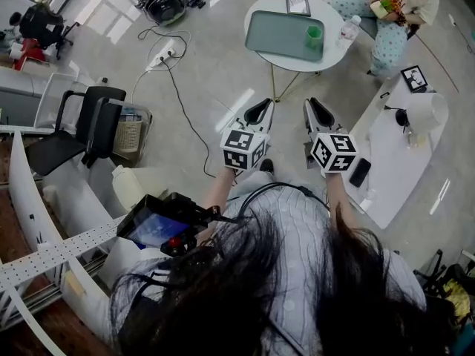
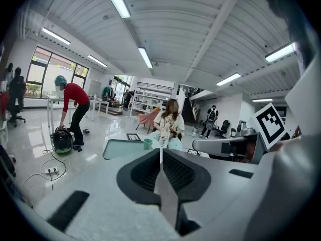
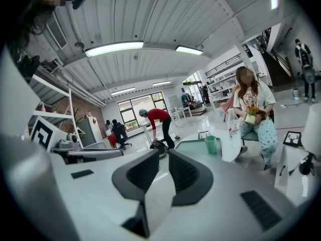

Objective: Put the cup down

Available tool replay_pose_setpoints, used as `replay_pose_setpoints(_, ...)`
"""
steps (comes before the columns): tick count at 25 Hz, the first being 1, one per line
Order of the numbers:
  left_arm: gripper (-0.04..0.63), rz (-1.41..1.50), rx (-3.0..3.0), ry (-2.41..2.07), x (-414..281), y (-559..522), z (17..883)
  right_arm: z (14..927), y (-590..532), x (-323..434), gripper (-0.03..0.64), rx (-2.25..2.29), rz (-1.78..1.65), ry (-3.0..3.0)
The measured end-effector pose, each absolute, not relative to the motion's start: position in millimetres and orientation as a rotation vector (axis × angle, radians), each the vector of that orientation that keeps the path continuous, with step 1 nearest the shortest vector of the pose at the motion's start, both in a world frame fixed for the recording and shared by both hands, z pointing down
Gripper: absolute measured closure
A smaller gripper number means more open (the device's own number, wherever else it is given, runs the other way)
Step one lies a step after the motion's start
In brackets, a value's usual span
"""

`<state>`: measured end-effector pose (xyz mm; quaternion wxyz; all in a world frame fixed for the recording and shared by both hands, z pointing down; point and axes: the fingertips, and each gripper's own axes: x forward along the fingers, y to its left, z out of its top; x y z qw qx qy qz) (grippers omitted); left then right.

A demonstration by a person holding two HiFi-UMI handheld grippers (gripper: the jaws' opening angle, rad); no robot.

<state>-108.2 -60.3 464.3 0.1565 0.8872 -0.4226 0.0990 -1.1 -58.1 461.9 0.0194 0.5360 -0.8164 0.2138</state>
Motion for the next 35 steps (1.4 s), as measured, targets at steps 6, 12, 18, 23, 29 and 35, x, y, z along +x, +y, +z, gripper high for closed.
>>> replay_pose_setpoints(6, 0.568, 0.276, 2.533, -1.249, -89.7, -30.4, 457.3, 449.9, -25.5, 5.7, 0.543, 1.584, 0.630, -2.591)
replay_pose_setpoints(12, 0.568, 0.260, 2.519, -1.264, -68.8, 8.0, 459.2, 453.4, 16.5, 19.5, 0.552, 1.526, 0.622, -2.614)
replay_pose_setpoints(18, 0.568, 0.281, 2.516, -1.247, -53.6, 40.8, 467.4, 459.9, 49.9, 27.3, 0.557, 1.486, 0.608, -2.622)
replay_pose_setpoints(23, 0.569, 0.294, 2.521, -1.254, -50.8, 57.2, 469.4, 462.9, 68.2, 26.1, 0.557, 1.458, 0.602, -2.637)
replay_pose_setpoints(29, 0.569, 0.287, 2.521, -1.273, -48.7, 66.8, 468.3, 463.7, 78.6, 25.6, 0.557, 1.431, 0.582, -2.649)
replay_pose_setpoints(35, 0.568, 0.283, 2.523, -1.272, -46.3, 78.9, 469.9, 464.9, 90.2, 28.2, 0.557, 1.428, 0.572, -2.642)
